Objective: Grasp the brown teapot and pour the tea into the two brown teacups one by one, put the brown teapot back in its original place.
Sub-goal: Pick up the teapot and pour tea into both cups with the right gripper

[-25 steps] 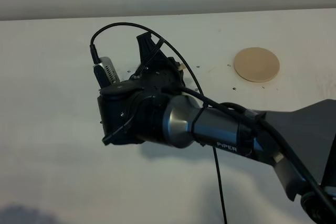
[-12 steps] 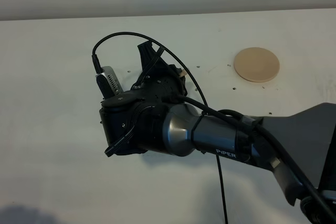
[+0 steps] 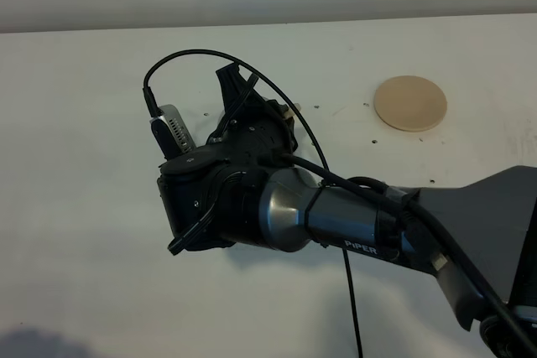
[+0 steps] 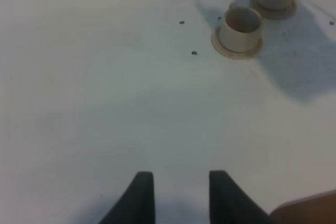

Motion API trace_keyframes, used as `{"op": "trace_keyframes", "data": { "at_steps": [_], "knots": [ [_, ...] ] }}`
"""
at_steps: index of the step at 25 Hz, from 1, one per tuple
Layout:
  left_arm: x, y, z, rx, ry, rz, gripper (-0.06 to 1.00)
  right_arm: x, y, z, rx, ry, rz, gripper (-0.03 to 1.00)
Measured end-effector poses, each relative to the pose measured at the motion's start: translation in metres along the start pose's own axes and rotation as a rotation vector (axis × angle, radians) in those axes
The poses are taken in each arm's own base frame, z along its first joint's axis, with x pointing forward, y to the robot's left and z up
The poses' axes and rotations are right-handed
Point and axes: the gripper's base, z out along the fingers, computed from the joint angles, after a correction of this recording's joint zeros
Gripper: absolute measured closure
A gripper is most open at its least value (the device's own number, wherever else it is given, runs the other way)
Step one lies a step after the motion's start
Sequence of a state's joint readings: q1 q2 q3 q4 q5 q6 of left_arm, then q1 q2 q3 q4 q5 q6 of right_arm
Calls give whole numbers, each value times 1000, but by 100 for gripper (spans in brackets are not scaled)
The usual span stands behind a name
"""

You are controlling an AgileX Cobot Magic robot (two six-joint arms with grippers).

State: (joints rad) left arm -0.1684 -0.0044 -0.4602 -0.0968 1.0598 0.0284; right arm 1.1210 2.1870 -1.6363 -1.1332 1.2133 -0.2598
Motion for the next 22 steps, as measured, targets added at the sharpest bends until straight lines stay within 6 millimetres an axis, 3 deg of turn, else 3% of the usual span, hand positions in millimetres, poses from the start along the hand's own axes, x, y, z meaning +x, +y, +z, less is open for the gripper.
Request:
{"op": "trace_keyframes", "data": {
  "at_steps": [22],
  "knots": [
    [0,0,0,0,0,0,70,-1,-4,-4,57,6,-26,86]
  ]
}}
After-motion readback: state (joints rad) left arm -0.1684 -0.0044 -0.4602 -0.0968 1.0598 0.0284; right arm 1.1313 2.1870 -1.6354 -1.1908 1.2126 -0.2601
